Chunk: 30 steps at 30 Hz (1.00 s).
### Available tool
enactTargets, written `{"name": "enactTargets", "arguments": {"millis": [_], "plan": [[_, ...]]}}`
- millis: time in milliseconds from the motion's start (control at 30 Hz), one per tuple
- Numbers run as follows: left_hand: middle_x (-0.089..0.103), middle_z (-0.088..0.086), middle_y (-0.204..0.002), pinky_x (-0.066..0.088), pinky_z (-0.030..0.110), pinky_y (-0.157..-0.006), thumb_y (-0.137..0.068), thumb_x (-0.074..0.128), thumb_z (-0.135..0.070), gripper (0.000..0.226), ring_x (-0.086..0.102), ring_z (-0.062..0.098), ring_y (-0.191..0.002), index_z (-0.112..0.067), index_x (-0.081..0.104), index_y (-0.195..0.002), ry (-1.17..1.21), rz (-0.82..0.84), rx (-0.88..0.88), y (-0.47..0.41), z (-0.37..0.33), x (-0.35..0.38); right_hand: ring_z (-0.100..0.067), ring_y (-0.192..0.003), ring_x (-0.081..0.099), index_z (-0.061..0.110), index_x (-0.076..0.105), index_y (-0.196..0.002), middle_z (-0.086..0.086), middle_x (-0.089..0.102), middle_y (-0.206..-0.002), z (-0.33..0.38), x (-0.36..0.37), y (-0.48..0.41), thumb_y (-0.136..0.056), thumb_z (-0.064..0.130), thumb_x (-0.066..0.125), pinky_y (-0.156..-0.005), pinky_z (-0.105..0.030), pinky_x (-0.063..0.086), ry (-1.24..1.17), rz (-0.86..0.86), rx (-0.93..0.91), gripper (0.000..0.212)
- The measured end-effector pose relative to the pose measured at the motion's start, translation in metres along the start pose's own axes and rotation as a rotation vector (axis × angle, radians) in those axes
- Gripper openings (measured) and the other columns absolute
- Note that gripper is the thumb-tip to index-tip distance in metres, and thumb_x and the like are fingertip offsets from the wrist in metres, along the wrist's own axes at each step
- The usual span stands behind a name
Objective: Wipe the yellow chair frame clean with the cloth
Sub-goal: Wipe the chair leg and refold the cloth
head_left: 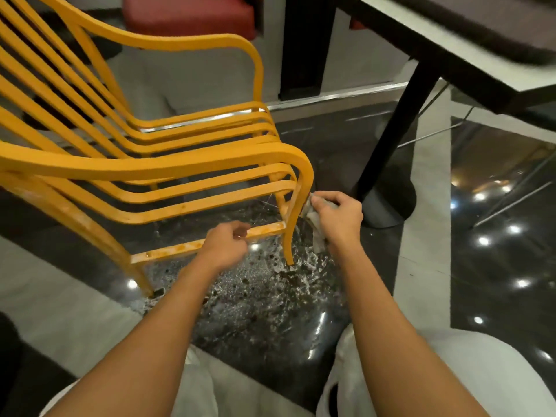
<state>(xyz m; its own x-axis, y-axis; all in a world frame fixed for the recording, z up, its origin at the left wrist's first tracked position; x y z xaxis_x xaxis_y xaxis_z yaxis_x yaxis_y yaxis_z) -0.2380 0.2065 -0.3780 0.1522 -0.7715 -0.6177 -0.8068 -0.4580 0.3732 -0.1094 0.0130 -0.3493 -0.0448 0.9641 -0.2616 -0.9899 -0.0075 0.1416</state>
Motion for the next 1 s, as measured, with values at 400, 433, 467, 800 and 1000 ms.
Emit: {"name": "enactTargets", "arguments": {"millis": [400,433,467,800,1000], "plan": [[0.071,-0.004,-0.123,0.048,0.025,-0.075,-0.106,0.064,-0.031,0.026,0.064,0.012,-0.092,-0.026,0.072,-0.13,0.118,-0.013,0.085,0.045,-0.043,-0.003,-0.008,-0.092,0.072,0.03,0.078,-0.097,0.011,0.076,-0.097,0.011,-0.022,0.038,-0.09,0.025,0.077,-0.08,-0.031,0.06,0.225,0.254,-0.114,0.008],[0.073,-0.005,-0.119,0.05,0.028,-0.08,-0.105,0.065,-0.033,0.024,0.066,0.014,-0.098,-0.026,0.074,-0.126,0.146,-0.024,0.07,0.048,-0.045,0.0,-0.007,-0.093,0.072,0.03,0.078,-0.098,0.011,0.076,-0.097,0.009,-0.02,0.039,-0.09,0.025,0.077,-0.081,-0.032,0.061,0.213,0.269,-0.128,0.009],[0.074,-0.005,-0.115,0.053,0.032,-0.083,-0.105,0.066,-0.034,0.022,0.068,0.015,-0.101,-0.026,0.075,-0.123,0.199,-0.03,0.054,0.05,-0.046,0.004,-0.006,-0.093,0.071,0.03,0.077,-0.099,0.011,0.076,-0.098,0.006,-0.017,0.042,-0.09,0.025,0.077,-0.081,-0.031,0.06,0.185,0.285,-0.14,0.01],[0.079,0.005,-0.098,0.065,0.028,-0.064,-0.096,0.076,-0.01,0.012,0.076,0.017,-0.087,-0.006,0.077,-0.107,0.859,-0.174,-0.137,0.055,-0.04,0.018,-0.014,-0.103,0.072,0.029,0.076,-0.108,0.003,0.076,-0.11,-0.01,0.015,0.069,-0.103,0.02,0.064,-0.086,-0.042,0.063,-0.103,0.357,-0.026,0.015],[0.074,-0.011,-0.09,0.052,0.023,-0.072,-0.096,0.078,-0.026,0.006,0.067,0.006,-0.087,-0.026,0.077,-0.09,0.389,-0.391,-0.006,0.036,-0.032,0.005,-0.028,-0.104,0.075,0.011,0.062,-0.132,-0.014,0.075,-0.115,-0.01,0.025,0.068,-0.093,0.006,0.076,-0.093,-0.049,0.062,-0.313,0.437,0.375,0.042]]}}
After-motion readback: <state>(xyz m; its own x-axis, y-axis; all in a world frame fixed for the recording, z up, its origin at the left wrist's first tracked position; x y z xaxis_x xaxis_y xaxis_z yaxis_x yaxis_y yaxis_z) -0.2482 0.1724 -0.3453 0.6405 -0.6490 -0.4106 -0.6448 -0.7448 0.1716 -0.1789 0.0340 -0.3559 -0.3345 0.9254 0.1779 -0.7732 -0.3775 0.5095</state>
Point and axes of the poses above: each hand's wrist, its own y-axis away from the middle knuckle, its own x-axis out of the palm, z = x × y, the point moved 2 cm from there along -y, towards the middle knuckle
